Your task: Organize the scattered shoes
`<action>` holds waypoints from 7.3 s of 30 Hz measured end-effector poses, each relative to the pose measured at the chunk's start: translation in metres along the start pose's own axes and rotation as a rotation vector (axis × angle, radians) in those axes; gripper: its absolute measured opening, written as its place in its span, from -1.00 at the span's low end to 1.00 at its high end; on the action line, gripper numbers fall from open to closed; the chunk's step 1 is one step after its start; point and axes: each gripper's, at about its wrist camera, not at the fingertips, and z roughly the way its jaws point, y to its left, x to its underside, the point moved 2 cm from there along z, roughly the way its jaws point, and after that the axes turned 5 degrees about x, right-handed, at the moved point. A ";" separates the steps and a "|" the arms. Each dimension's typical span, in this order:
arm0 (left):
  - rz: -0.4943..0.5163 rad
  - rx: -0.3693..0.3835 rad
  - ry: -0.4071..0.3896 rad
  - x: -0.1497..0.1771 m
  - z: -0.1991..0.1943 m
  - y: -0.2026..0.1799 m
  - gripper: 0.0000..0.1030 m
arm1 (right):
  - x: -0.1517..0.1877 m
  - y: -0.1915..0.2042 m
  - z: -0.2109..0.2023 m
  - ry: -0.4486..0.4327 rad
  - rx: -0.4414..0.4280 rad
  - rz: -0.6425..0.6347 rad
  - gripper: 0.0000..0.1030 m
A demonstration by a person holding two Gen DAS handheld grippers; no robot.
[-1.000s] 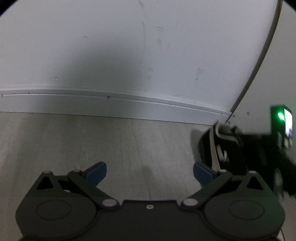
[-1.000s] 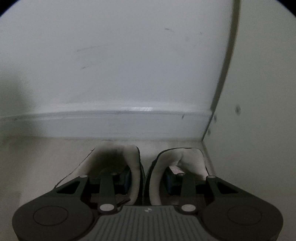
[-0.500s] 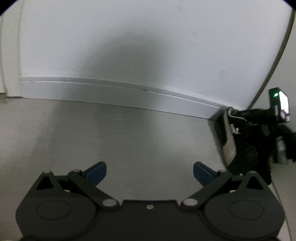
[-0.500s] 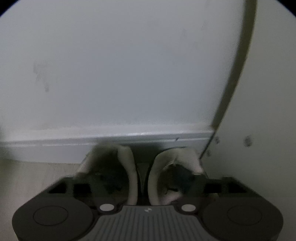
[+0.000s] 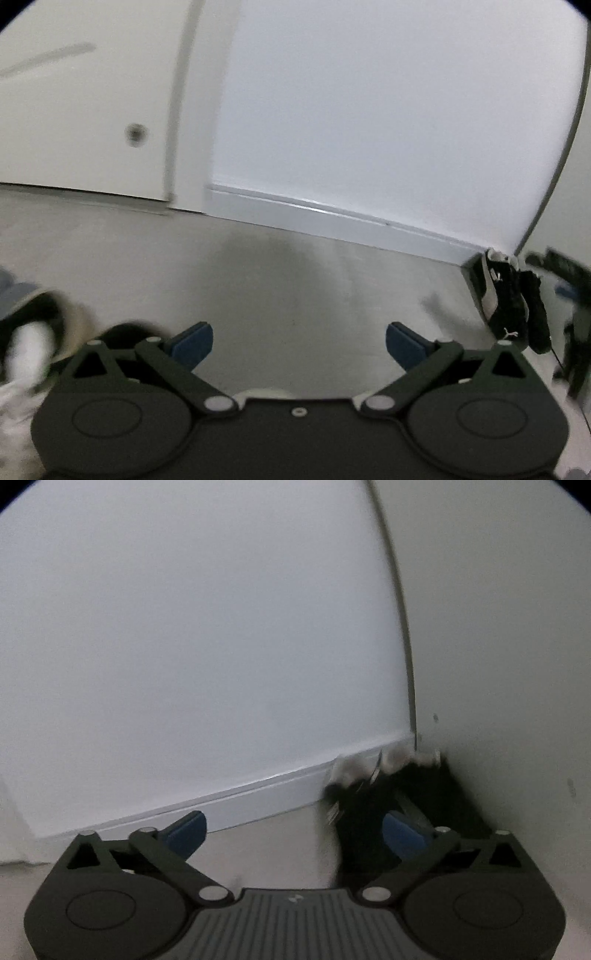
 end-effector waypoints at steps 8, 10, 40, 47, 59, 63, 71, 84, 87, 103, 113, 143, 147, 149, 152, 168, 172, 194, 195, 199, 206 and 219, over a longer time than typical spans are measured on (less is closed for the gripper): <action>0.014 0.000 -0.096 0.020 -0.091 0.029 0.97 | 0.120 0.074 -0.165 0.057 -0.080 -0.075 0.95; -0.003 0.016 -0.124 0.022 -0.103 0.033 0.97 | 0.144 0.094 -0.194 0.052 -0.180 -0.246 0.90; -0.027 0.032 -0.126 0.037 -0.095 0.041 0.97 | 0.194 0.133 -0.204 0.427 -0.329 -0.445 0.83; -0.015 0.030 -0.119 0.039 -0.090 0.040 0.97 | 0.203 0.136 -0.206 0.444 -0.329 -0.415 0.82; -0.014 0.024 -0.108 0.040 -0.086 0.039 0.97 | 0.213 0.145 -0.200 0.399 -0.322 -0.476 0.66; -0.016 0.024 -0.109 0.040 -0.086 0.040 0.97 | 0.218 0.148 -0.195 0.337 -0.314 -0.525 0.57; -0.015 0.024 -0.107 0.040 -0.086 0.039 0.97 | 0.219 0.148 -0.186 0.253 -0.374 -0.537 0.18; -0.026 0.018 -0.112 0.040 -0.085 0.040 0.97 | 0.209 0.157 -0.192 0.101 -0.378 -0.624 -0.47; -0.037 0.017 -0.116 0.040 -0.086 0.043 0.97 | 0.205 0.157 -0.193 0.085 -0.377 -0.637 -0.47; -0.077 0.015 -0.129 0.038 -0.087 0.049 0.97 | 0.176 0.132 -0.180 0.026 -0.247 -0.606 -0.46; -0.083 0.016 -0.121 0.038 -0.086 0.052 0.97 | 0.119 0.079 -0.126 0.012 -0.138 -0.565 -0.37; 0.008 0.092 0.041 0.048 -0.010 0.029 0.97 | 0.087 0.013 0.033 0.135 -0.161 -0.375 -0.37; 0.023 0.097 0.071 0.052 -0.001 0.025 0.97 | 0.081 0.019 0.057 0.163 -0.196 -0.325 -0.37; 0.035 0.104 0.086 0.053 0.003 0.022 0.97 | 0.079 0.022 0.064 0.159 -0.210 -0.305 -0.37; 0.039 0.113 0.098 0.054 0.005 0.021 0.97 | 0.076 0.032 0.076 0.157 -0.217 -0.305 -0.36; 0.029 0.121 0.100 0.057 0.001 0.022 0.97 | 0.071 0.036 0.093 0.213 -0.302 -0.116 -0.23; 0.024 0.120 0.096 0.056 0.002 0.023 0.97 | 0.072 0.036 0.093 0.211 -0.305 -0.122 -0.20; 0.023 0.131 0.055 0.048 -0.007 0.023 0.97 | 0.075 0.045 0.071 0.241 -0.148 -0.324 0.43; 0.020 0.130 0.048 0.047 -0.009 0.023 0.97 | 0.074 0.044 0.065 0.238 -0.151 -0.314 0.46; -0.005 0.123 0.010 0.043 -0.020 0.029 0.97 | 0.073 0.054 0.035 0.208 -0.177 -0.284 0.65; -0.089 0.071 -0.027 0.026 -0.052 0.048 0.97 | 0.088 0.083 -0.045 0.164 -0.181 -0.141 0.91; 0.022 -0.163 -0.180 -0.016 -0.163 0.108 0.97 | 0.127 0.182 -0.161 0.135 -0.202 -0.120 1.00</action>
